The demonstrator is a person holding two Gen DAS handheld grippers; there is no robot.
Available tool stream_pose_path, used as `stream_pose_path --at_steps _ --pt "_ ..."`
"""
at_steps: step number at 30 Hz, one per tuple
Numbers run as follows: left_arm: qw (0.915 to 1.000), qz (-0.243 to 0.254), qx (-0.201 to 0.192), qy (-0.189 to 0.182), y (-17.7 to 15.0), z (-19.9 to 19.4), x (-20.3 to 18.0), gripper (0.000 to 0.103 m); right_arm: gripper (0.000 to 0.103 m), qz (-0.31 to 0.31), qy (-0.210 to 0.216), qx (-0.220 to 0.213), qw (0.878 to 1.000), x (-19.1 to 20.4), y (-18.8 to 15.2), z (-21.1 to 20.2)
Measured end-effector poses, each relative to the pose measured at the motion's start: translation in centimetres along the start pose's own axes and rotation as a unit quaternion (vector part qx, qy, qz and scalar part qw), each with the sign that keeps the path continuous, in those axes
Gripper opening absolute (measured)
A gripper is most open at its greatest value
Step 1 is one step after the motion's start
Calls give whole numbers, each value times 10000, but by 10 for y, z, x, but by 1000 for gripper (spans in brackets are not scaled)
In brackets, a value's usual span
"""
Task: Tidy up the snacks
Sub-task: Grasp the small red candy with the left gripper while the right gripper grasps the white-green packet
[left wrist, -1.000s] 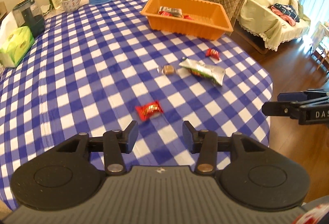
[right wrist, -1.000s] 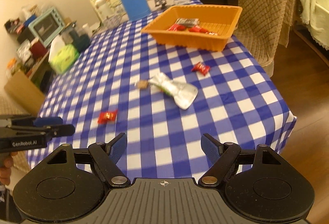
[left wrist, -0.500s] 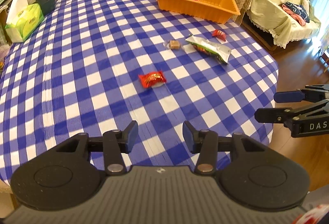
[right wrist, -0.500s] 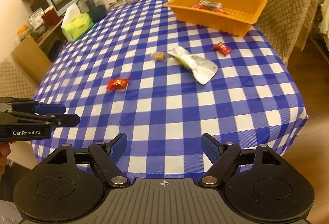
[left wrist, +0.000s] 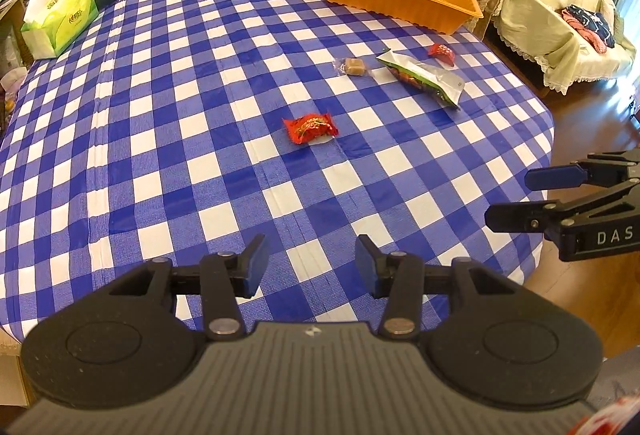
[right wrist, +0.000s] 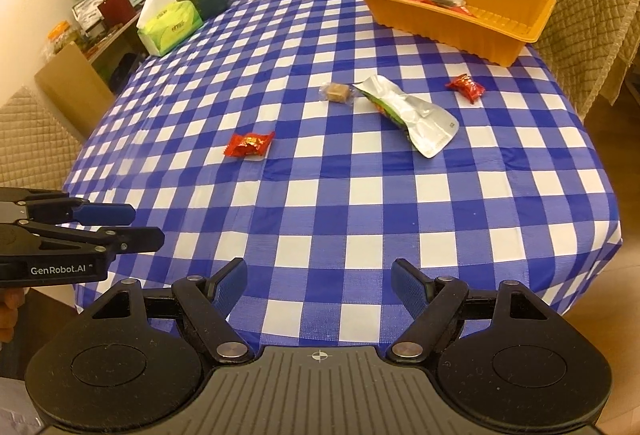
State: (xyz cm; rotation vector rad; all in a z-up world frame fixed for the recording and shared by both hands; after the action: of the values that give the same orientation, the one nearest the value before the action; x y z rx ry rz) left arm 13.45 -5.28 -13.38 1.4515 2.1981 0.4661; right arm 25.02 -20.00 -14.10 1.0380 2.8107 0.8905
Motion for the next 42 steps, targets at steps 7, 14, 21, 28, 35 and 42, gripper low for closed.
stream_pose_path --at_steps 7,14,21,28,35,42 --pt "10000 31 -25 -19 5 6 4 44 78 21 7 54 10000 -2 6 9" --pt "9997 238 -98 37 16 18 12 44 78 168 -86 55 9998 -7 13 15" --pt "9986 527 -9 16 31 40 18 44 78 371 -207 90 9991 -19 19 21" --pt "9960 895 -13 46 50 62 22 44 78 640 -333 119 9973 -31 22 24" --pt "9916 1285 35 153 66 82 27 44 78 790 -427 115 9959 -38 26 27" --pt "9872 1594 60 77 78 94 24 44 78 897 -496 133 9946 -43 29 30"
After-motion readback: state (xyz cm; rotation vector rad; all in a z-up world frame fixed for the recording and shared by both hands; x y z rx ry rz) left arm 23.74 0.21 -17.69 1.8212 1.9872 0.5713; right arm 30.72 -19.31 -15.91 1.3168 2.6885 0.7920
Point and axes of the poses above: each gripper's, at about its wrist camera, not at the fingertips, and z roughly the way its jaws point, x to its left, y to its top, the point moved 7 cm from there along z, roughly the way its jaws point, and after that the axes turned 10 degrees about -y, right-handed, at the moved point
